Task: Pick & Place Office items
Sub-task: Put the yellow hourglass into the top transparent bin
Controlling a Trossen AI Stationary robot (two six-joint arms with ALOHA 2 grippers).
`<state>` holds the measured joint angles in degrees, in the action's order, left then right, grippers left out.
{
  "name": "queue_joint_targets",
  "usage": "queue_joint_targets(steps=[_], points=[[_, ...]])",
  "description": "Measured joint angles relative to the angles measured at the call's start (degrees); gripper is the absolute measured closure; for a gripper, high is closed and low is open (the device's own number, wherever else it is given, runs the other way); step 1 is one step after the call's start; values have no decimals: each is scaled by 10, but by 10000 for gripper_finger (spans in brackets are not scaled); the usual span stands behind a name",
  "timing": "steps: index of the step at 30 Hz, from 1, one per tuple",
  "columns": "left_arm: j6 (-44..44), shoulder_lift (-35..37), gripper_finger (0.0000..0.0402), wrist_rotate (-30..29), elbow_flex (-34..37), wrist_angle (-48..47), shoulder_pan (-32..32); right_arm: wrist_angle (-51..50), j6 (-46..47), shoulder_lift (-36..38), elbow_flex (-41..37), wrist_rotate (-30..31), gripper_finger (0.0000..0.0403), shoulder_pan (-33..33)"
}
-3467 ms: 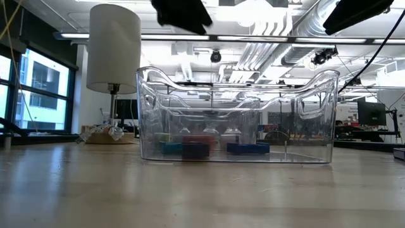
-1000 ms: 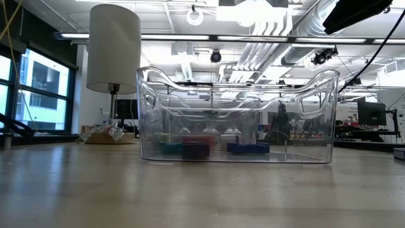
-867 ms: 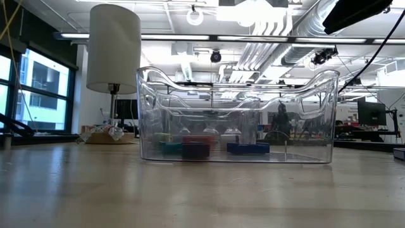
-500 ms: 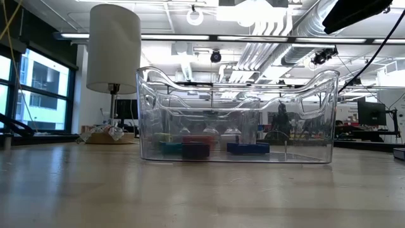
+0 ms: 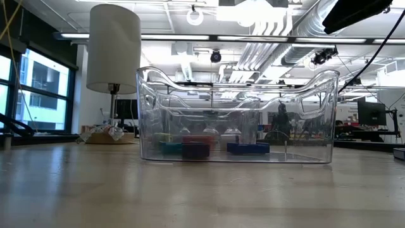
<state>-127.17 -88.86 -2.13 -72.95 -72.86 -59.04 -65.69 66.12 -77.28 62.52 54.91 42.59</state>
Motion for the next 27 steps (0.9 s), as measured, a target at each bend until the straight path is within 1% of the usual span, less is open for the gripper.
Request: queue_joint_targets(steps=[8,14,18,27], points=[[-32,0,99,3,0,0,-8,0,0,0,0,0,172,0],[-34,-13,99,4,0,-2,-9,0,0,0,0,0,172,0],[-8,-28,99,10,0,-2,-8,0,0,0,0,0,172,0],[-21,-38,99,11,0,-2,-7,0,0,0,0,0,172,0]])
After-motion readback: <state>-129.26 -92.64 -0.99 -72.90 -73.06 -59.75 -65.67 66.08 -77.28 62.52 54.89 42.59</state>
